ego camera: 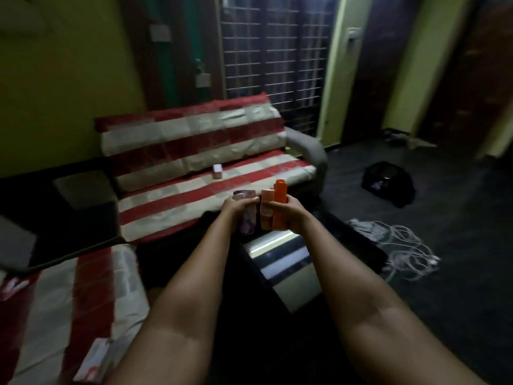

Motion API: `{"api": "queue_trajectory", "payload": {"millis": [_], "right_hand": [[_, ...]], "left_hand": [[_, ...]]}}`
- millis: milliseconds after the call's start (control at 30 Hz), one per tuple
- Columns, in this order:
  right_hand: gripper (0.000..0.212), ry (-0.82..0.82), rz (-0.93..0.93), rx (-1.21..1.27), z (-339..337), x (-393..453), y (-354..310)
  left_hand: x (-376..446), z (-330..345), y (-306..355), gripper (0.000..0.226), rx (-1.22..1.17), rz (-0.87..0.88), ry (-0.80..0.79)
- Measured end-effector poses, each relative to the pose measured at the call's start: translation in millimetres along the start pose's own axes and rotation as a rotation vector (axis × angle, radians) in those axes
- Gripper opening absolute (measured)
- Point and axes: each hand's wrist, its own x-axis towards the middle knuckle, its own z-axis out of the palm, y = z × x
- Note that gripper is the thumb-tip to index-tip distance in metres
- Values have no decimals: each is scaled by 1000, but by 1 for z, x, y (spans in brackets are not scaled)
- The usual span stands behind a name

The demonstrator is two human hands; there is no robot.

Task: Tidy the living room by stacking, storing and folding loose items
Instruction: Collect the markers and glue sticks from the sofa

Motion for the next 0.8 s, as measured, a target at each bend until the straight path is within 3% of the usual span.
{"api": "queue_trajectory", "payload": {"millis": [133,267,367,500,800], "right_hand": [[17,232,-62,17,-68,-44,-9],[22,399,-97,52,-138,-81,-13],[19,479,-101,71,-191,-107,-15],[17,595,-92,67,-279,-137,-14],[16,727,-79,-34,-468,-161,-55]], "left_hand": [[-21,70,-1,38,24,65,-120],[-39,155,0,33,48,101,-240],[-45,220,0,42,46,116,-339],[-54,316,-1,25,54,164,-426],[-49,526,6,42,16,194,-464]]}}
